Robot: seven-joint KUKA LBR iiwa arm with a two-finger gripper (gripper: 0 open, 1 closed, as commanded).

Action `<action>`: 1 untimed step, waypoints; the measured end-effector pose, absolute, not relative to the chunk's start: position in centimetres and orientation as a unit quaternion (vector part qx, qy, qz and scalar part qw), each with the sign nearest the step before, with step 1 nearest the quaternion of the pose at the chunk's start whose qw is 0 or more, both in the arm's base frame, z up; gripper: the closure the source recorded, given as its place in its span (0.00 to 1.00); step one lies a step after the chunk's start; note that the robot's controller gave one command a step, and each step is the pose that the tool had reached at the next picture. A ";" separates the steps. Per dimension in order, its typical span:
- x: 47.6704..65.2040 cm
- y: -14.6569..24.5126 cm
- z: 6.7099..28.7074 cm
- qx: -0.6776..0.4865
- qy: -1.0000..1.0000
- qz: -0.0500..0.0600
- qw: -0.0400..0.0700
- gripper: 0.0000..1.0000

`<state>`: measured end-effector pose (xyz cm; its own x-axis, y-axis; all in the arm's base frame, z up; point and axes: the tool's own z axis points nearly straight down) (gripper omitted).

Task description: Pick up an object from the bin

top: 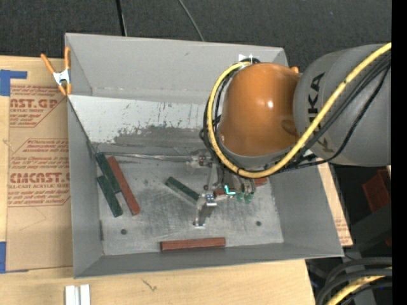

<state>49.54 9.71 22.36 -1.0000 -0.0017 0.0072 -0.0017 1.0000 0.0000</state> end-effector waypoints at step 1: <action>49.7 9.6 22.7 0.000 -1.000 0.000 0.000 0.00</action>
Offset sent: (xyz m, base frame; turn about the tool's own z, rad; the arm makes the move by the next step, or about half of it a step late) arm 0.0517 -0.0382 -0.1536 0.0145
